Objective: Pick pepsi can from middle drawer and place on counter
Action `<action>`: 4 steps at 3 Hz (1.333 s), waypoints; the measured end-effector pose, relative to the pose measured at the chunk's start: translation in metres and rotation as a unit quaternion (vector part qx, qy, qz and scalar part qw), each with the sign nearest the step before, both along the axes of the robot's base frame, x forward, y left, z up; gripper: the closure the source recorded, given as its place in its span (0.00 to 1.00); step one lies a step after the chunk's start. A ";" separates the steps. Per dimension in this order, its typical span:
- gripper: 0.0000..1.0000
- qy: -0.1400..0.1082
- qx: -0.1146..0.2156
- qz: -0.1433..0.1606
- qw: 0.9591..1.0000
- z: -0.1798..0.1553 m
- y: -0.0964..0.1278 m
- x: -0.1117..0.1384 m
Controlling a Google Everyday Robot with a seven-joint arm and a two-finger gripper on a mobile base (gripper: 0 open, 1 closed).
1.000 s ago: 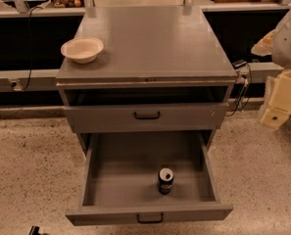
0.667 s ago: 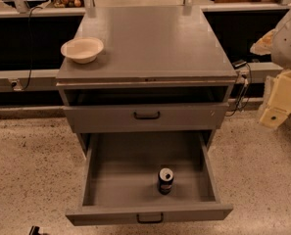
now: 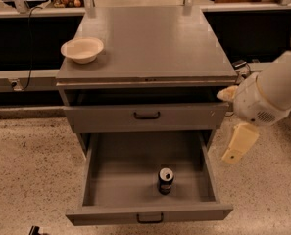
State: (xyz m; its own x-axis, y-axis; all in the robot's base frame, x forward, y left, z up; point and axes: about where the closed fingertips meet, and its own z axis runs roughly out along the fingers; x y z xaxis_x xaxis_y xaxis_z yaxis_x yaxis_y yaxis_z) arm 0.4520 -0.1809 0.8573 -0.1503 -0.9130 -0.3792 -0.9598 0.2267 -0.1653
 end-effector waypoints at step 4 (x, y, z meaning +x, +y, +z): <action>0.00 0.045 0.110 0.028 0.992 -0.169 0.044 -0.038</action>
Offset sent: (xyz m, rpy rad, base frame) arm 0.0169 0.0037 -0.0839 0.0758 0.1439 -0.0114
